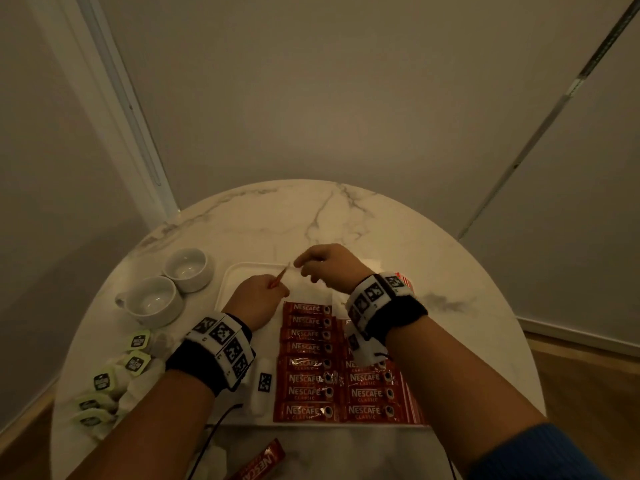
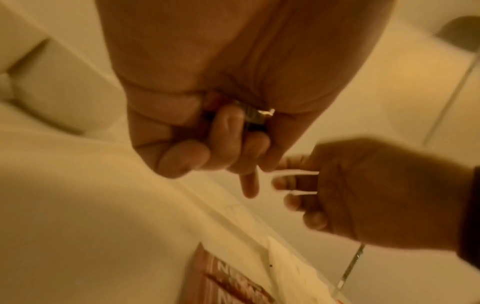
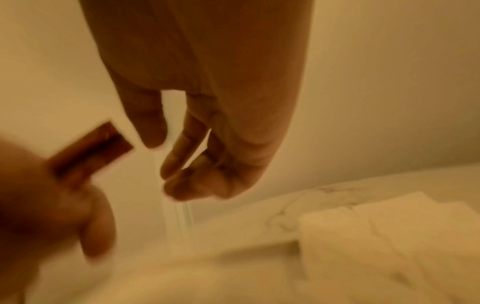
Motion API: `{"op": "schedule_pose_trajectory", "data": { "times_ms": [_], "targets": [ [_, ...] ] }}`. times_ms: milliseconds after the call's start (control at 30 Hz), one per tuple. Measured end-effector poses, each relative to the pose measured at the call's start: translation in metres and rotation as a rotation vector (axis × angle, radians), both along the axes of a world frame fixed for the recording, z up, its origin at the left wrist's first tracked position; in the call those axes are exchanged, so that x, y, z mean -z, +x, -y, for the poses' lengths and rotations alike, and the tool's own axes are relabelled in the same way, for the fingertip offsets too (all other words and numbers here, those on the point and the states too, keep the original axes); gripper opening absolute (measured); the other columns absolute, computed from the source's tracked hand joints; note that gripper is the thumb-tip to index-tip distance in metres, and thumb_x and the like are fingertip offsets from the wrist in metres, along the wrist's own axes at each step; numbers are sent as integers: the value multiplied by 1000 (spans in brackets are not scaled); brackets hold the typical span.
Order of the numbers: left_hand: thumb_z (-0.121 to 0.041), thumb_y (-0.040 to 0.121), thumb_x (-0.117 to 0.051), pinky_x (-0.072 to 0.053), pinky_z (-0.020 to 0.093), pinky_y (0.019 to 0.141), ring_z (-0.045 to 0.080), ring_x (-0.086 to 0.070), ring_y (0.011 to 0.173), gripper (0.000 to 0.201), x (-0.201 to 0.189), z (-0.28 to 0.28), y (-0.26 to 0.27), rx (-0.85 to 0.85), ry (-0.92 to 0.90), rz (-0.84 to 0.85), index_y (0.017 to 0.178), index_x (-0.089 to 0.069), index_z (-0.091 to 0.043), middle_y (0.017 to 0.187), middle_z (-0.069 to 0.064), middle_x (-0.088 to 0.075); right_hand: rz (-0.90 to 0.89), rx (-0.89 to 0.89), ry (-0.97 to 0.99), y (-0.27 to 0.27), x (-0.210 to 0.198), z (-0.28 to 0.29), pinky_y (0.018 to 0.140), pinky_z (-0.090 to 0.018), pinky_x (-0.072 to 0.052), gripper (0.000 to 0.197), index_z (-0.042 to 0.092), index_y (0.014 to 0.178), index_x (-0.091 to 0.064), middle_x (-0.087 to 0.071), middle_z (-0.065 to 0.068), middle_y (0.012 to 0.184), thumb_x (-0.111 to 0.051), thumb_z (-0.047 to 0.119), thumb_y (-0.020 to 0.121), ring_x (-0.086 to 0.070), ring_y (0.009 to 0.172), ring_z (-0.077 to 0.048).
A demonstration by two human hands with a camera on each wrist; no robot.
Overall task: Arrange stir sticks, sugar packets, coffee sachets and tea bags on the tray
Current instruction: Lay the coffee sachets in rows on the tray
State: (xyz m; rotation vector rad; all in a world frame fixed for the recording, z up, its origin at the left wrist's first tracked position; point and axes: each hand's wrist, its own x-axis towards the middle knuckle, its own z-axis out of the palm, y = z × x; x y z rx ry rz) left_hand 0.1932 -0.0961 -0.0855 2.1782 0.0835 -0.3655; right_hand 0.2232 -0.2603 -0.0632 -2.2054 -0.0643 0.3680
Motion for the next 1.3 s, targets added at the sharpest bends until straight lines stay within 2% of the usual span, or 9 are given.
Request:
{"op": "schedule_pose_trajectory", "data": {
  "times_ms": [100,167,233,400,567,700,867,1067,1300],
  "targets": [
    [-21,90,-50,-41,29,64,17,-56,77,11,-9,5,-1,93,155,68,95,-58,-15,87,2,-60,-201,62,413,-6,-19,4,55,-28,-44,27,3,103,-68,-67,-11,84,-58,24,89,-60,69,-22],
    [-19,89,-47,-37,30,59,15,-52,71,8,-14,10,-3,117,135,56,97,-47,-16,82,1,-55,-176,-11,353,-9,-24,7,54,-29,-48,29,-1,104,-66,-67,-11,81,-65,24,88,-62,66,-23],
    [-16,91,-43,-33,30,57,16,-46,67,6,-17,14,-4,130,58,60,97,-44,-14,77,1,-51,-121,-73,290,-13,-25,9,54,-28,-52,18,-1,102,-64,-68,-11,78,-66,9,88,-65,64,-22],
    [-16,91,-54,-36,26,61,13,-46,65,6,-16,6,1,40,-195,171,92,-59,-12,73,-1,-53,-42,-22,340,-16,-22,19,57,-27,-57,15,5,96,-62,-65,-10,74,-62,-5,86,-65,61,-20],
    [-3,82,-67,-50,19,57,16,-58,69,12,-8,-7,8,-53,-283,259,91,-65,-12,81,9,-64,55,8,133,-13,-15,25,59,-27,-51,12,10,90,-63,-62,2,68,-69,3,83,-58,61,-10],
    [2,79,-68,-50,17,55,17,-58,65,12,-2,-1,16,-37,-262,295,84,-64,-8,78,13,-64,170,-24,-49,-8,-10,21,68,-29,-50,10,15,87,-66,-60,6,71,-72,12,79,-56,68,-11],
    [-3,77,-69,-55,37,67,21,-62,67,14,9,9,28,-17,-176,248,80,-62,-14,77,8,-67,184,-105,-243,4,-2,12,60,-8,-43,18,14,93,-72,-60,11,76,-61,3,83,-57,67,-3],
    [-17,87,-51,-53,40,83,23,-63,88,10,33,1,32,-28,109,8,96,-56,-18,95,7,-67,-14,-72,-328,19,22,1,80,-34,-58,21,17,86,-72,-70,-2,92,-63,-1,81,-66,87,-19],
    [-18,90,-46,-49,33,70,22,-63,83,20,40,0,26,-29,110,-62,110,-50,-19,95,7,-66,-31,-119,-411,22,35,-7,84,-28,-52,27,16,95,-74,-70,-2,105,-56,-1,85,-63,98,-19]
  ]
}}
